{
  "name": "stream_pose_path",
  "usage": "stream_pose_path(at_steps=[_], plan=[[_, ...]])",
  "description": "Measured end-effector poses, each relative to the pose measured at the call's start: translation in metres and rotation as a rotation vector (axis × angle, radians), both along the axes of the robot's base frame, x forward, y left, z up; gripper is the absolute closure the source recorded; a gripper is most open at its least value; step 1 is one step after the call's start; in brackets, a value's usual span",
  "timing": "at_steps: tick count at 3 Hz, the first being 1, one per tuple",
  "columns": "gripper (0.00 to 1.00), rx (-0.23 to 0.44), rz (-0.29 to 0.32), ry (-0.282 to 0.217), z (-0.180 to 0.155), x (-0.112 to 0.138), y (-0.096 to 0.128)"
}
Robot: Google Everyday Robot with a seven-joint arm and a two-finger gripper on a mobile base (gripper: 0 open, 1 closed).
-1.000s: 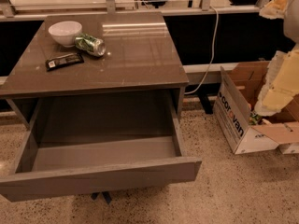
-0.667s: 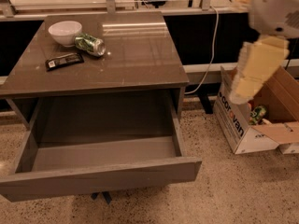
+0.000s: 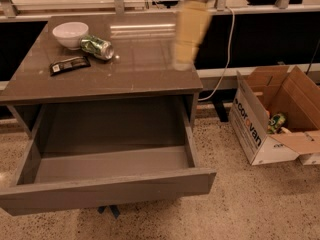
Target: Place rxbar chocolate into top drawer
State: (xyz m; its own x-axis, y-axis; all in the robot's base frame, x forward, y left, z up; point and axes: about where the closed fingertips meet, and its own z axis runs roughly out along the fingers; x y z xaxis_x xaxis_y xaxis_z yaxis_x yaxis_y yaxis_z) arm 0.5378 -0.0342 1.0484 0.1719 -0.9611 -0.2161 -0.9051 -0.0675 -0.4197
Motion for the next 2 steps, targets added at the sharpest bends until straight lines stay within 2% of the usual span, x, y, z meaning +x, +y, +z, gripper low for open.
stream_pose_path(at_steps=[1,2], plan=[[0.0,0.001,0.093,0.025,-0.013,0.043,0.073],[0.0,-0.051,0.097,0.08,-0.058,0.085,0.12]])
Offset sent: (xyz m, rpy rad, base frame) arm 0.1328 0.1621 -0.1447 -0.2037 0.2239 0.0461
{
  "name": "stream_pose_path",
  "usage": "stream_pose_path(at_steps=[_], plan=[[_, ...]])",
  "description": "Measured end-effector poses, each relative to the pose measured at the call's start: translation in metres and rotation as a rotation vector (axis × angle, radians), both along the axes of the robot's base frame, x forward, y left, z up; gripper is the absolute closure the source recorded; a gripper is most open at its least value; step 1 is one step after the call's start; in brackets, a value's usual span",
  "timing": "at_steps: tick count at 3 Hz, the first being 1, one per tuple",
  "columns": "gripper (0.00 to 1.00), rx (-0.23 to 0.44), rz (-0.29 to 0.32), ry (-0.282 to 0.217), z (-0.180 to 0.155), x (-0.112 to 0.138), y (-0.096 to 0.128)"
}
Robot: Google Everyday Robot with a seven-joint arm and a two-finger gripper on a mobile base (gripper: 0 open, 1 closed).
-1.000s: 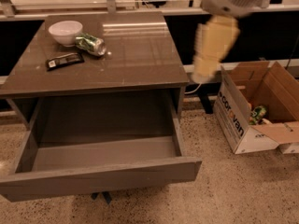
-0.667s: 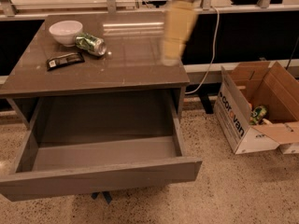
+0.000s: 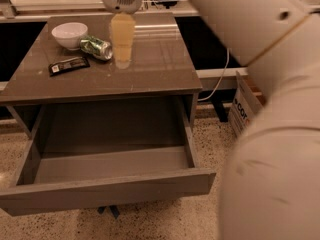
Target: Place rxbar chocolate into top drawer
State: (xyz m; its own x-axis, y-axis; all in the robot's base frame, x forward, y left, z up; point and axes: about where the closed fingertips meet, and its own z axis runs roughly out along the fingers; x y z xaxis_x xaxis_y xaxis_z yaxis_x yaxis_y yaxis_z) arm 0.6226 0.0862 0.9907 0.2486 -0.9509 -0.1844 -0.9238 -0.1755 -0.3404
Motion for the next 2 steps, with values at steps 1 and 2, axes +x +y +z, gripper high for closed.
stream_pose_path(at_steps=[1,2], plan=[[0.0,-0.003,-0.008,0.048,-0.0477,0.0204,0.0204],[0.0,0.009,-0.018,0.047,-0.0562,0.0277,0.0198]])
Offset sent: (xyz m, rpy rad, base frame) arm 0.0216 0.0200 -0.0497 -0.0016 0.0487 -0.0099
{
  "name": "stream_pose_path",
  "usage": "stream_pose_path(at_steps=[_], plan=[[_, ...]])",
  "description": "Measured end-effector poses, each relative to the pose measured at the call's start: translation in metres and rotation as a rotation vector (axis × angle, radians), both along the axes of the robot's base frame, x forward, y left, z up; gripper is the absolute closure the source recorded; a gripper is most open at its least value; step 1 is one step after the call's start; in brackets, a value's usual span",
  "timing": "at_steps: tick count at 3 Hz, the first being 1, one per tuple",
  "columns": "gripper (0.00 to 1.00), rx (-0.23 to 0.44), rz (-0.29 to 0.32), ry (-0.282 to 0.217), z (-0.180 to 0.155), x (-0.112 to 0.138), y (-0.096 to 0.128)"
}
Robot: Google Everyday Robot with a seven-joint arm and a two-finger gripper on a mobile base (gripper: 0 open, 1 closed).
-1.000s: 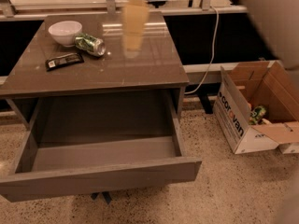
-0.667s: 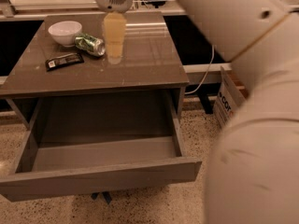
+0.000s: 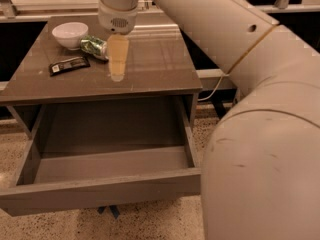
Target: Place rxbar chocolate into top drawer
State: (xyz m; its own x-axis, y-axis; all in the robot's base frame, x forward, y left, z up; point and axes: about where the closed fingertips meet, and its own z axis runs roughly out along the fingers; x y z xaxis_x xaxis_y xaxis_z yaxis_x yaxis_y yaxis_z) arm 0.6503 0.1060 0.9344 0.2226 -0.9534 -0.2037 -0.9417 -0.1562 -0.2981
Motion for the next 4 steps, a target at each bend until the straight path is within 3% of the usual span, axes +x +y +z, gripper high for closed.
stream_pose_path(at_steps=[1,2,3,4], plan=[[0.0,-0.014,0.047,0.008,-0.002,0.003,0.013],[0.0,-0.02,0.14,0.003,-0.009,0.023,0.048],[0.0,0.004,0.223,-0.018,-0.017,0.056,0.103],[0.0,0.005,0.225,0.003,-0.043,0.078,0.13]])
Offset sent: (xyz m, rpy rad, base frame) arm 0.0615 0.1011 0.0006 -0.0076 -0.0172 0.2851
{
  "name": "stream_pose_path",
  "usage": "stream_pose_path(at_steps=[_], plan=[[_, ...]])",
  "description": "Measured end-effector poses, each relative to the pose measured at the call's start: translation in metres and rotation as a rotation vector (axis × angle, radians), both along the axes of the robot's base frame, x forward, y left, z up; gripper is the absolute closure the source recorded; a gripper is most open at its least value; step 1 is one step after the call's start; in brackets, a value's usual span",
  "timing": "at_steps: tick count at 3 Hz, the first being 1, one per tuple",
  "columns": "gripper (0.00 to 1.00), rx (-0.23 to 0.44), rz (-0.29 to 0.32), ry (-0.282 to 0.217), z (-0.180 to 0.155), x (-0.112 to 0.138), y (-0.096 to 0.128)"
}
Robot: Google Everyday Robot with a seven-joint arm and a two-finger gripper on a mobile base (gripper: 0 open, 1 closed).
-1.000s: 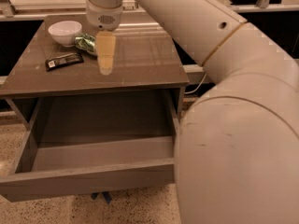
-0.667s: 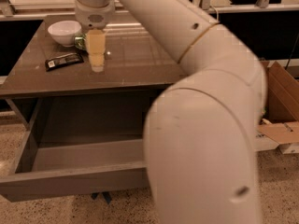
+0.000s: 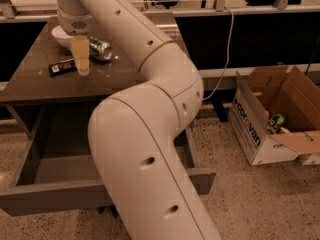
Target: Place rxbar chocolate into top drawer
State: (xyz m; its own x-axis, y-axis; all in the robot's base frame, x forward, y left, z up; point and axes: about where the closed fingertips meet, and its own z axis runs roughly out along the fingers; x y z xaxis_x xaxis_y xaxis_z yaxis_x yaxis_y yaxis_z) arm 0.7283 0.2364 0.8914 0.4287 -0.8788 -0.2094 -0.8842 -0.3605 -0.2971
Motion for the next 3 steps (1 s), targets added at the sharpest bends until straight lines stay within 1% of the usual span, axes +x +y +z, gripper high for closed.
stream_pose_path(at_steps=[1,2,3], plan=[[0.0,-0.039,-0.041,0.046,-0.03,0.009,0.005],[0.0,-0.066,-0.022,0.095,-0.068,0.013,0.021],[0.0,-0.079,0.028,0.106,-0.086,0.012,0.041]])
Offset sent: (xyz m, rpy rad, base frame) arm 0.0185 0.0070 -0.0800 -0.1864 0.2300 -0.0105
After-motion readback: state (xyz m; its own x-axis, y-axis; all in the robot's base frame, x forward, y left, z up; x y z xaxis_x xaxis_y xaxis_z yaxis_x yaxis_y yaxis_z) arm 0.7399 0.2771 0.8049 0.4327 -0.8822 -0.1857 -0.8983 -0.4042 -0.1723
